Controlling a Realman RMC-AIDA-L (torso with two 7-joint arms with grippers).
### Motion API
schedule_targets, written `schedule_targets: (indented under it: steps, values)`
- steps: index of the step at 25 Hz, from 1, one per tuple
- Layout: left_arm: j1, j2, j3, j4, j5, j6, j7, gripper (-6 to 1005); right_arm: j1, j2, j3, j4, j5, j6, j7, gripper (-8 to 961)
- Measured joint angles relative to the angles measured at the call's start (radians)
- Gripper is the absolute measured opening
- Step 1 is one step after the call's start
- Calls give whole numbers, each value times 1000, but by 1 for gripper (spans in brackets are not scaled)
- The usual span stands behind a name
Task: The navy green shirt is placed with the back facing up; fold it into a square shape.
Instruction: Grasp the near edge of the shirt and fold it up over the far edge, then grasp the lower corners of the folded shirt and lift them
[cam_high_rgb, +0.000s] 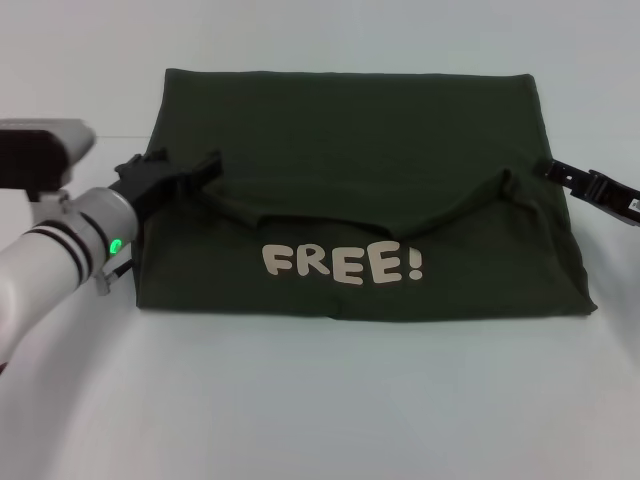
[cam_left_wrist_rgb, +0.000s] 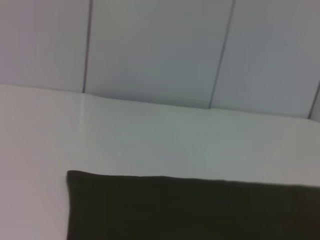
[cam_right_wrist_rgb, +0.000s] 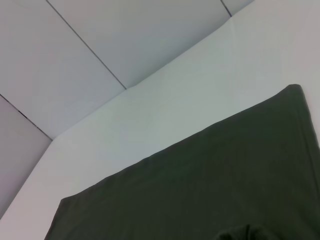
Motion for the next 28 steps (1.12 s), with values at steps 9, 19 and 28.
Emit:
schedule_targets:
  steps: [9,19,28]
  values:
    - [206,118,271,150,69,275,-640,829,-57,-58,-29,-14,-12,-233,-31,924]
    - [278,206,227,226,478,473,-1092,829,-133,-92,-120,-14,-12,-396,-54,913]
    - [248,192,232,212,545,409,-1138,828,-151,-86,-154,-13,-12,-400,-100,903]
